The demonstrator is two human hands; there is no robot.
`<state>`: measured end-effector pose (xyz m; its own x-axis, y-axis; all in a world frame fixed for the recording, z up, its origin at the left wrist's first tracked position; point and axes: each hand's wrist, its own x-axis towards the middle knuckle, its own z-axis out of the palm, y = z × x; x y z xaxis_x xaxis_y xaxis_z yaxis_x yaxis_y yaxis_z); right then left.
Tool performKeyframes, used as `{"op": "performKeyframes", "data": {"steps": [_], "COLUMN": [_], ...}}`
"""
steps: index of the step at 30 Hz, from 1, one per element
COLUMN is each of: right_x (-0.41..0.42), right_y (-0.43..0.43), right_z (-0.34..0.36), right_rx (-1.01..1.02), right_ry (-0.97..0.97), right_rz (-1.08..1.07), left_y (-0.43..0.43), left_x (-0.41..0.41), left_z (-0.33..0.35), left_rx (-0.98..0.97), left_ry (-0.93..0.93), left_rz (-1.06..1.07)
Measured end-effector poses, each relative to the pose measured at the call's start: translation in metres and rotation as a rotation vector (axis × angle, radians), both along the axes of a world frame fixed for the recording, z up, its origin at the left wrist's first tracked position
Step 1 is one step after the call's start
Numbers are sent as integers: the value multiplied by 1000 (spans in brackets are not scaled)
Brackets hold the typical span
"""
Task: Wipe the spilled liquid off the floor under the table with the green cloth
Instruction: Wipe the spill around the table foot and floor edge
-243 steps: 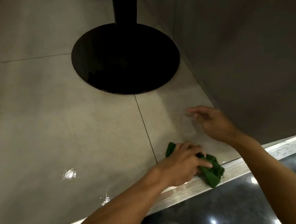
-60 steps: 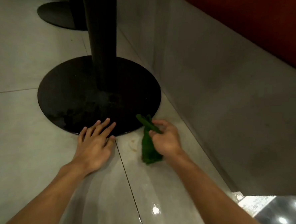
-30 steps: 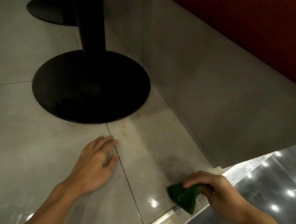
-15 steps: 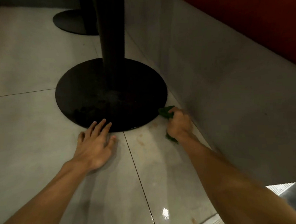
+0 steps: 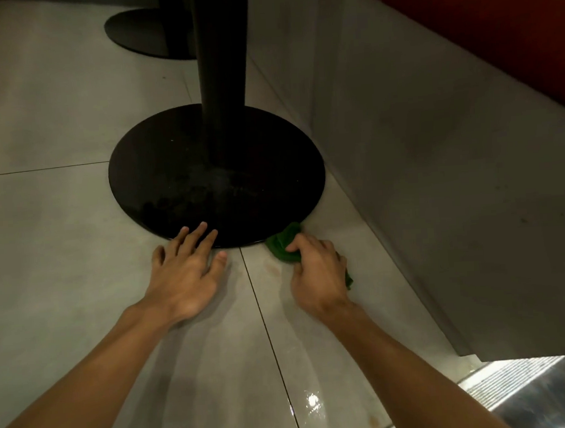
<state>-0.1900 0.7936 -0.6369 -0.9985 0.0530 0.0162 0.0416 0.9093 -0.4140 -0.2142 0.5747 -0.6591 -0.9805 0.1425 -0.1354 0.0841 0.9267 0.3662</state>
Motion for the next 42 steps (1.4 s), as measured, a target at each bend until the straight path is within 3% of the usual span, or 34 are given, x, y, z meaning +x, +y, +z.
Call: {"op": "performKeyframes", "data": {"steps": [9, 15, 21, 25, 30, 36, 42], "right_x": [16, 15, -19, -49, -64, -81, -64], "right_y": [-18, -12, 7, 31, 52, 83, 50], "right_z": [-9, -8, -15, -11, -4, -10, 18], "right_rx": [-53, -226, -128, -26, 78, -1, -176], "right_ry": [6, -39, 33, 192, 238, 223, 329], "right_rz": [224, 423, 549, 520, 530, 297, 107], "left_y": [1, -5, -10, -12, -12, -15, -28], "left_x": [-1, 1, 0, 1, 1, 2, 10], "left_z": [-1, 1, 0, -1, -2, 0, 6], "left_rx": [50, 150, 167, 154, 152, 200, 411], "left_ry": [4, 2, -6, -11, -19, -36, 33], "left_rz": [27, 15, 9, -3, -10, -19, 58]}}
